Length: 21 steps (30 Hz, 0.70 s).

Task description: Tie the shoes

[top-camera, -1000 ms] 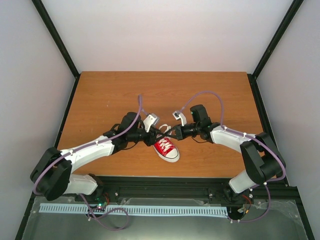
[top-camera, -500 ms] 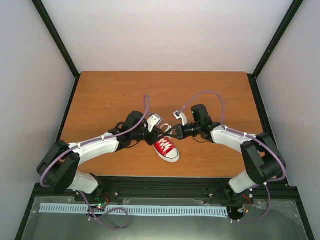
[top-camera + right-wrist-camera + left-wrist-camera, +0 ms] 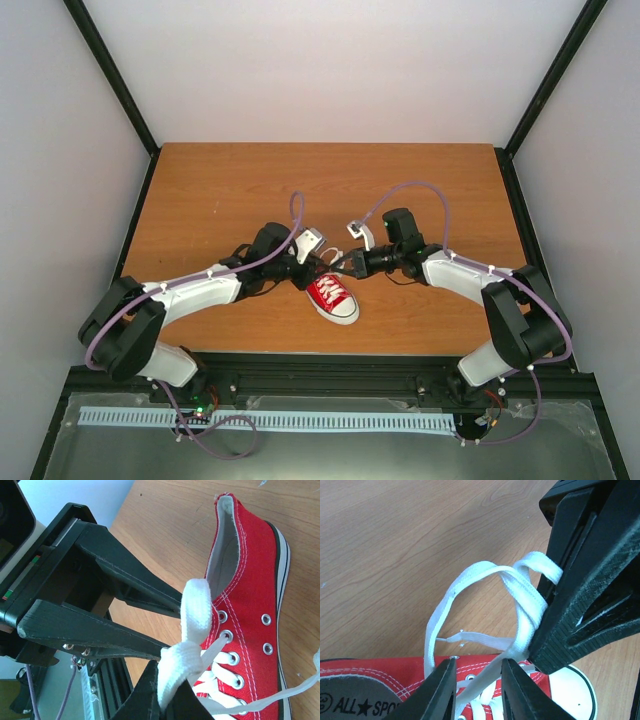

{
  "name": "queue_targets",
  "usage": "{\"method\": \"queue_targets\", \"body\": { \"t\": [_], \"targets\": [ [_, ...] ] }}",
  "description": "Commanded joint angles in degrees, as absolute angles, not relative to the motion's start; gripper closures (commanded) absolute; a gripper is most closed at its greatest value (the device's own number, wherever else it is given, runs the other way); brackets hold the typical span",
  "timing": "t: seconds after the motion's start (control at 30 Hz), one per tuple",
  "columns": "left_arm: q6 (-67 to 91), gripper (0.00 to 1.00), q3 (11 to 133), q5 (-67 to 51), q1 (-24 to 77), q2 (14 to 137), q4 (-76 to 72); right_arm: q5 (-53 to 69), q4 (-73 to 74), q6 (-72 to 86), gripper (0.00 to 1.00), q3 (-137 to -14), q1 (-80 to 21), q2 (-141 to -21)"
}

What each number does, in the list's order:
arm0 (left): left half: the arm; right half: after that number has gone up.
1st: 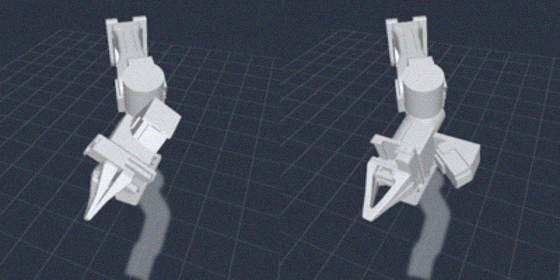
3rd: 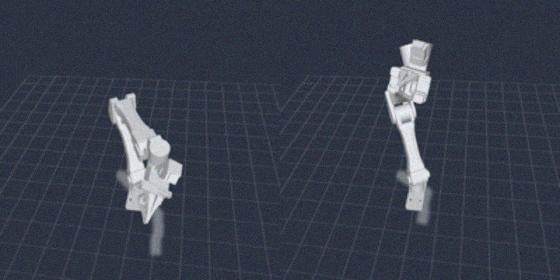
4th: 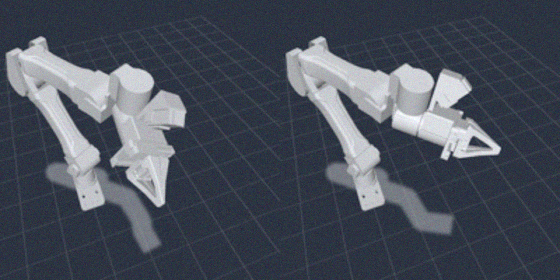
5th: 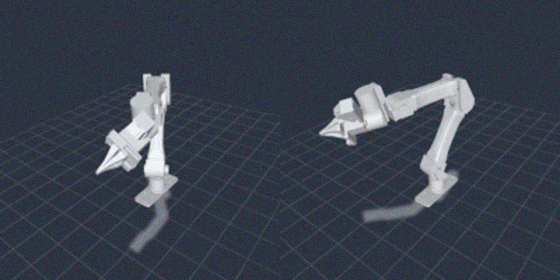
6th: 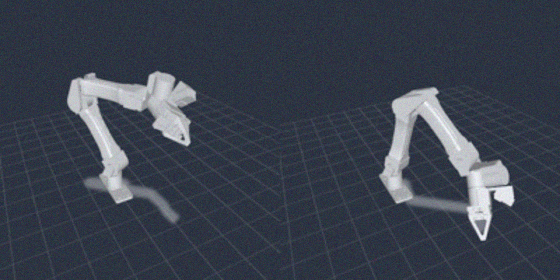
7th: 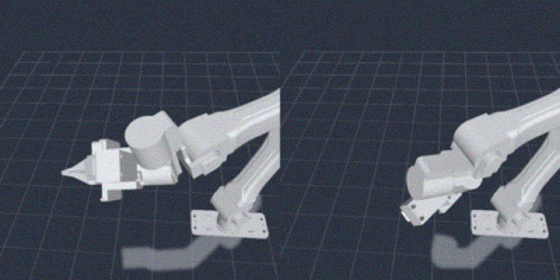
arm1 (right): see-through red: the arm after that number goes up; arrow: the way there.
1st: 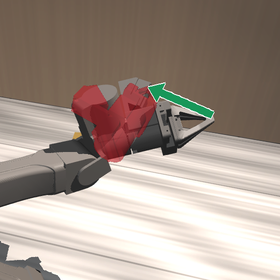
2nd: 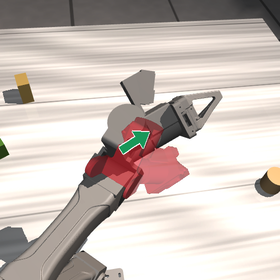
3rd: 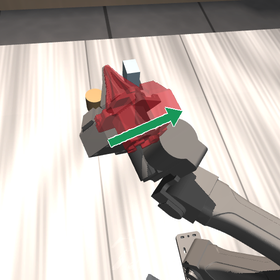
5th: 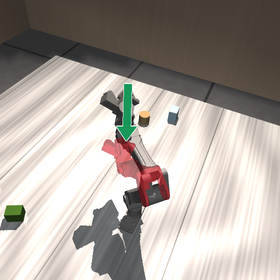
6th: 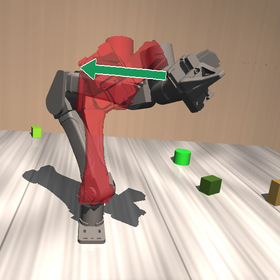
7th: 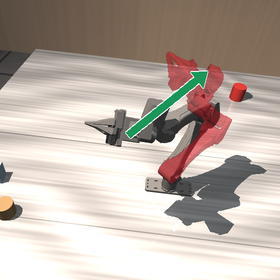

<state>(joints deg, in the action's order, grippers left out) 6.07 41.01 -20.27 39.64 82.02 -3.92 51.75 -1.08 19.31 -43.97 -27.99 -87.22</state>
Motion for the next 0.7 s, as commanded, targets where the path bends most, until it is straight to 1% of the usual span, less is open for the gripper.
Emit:
{"method": "queue_targets", "body": {
  "t": [0.0, 0.1, 0.33, 0.53, 0.67],
  "targets": [
    [4.32, 0.7, 41.82, -19.96, 39.84, 82.79, -5.44, 53.52, -1.78, 19.61, 0.97, -45.53, -27.89, -86.61],
    [4.31, 0.68, 42.07, -21.06, 39.84, 83.46, -6.12, 53.56, -1.84, 19.65, 0.97, -45.59, -27.86, -86.75],
    [3.88, 0.68, 43.33, -21.68, 39.9, 85.42, -6.16, 54.05, -2.01, 19.78, 0.97, -45.76, -27.86, -86.58],
    [3.88, 0.6, 42.63, -22.23, 39.9, 85.7, -7.35, 54.4, -1.95, 19.79, 0.97, -45.97, -27.86, -86.58],
    [3.95, 0.59, 43.56, -21.94, 39.91, 87.61, -7.0, 54.55, -1.98, 19.79, 0.97, -46.15, -27.82, -86.42]
  ]
}}
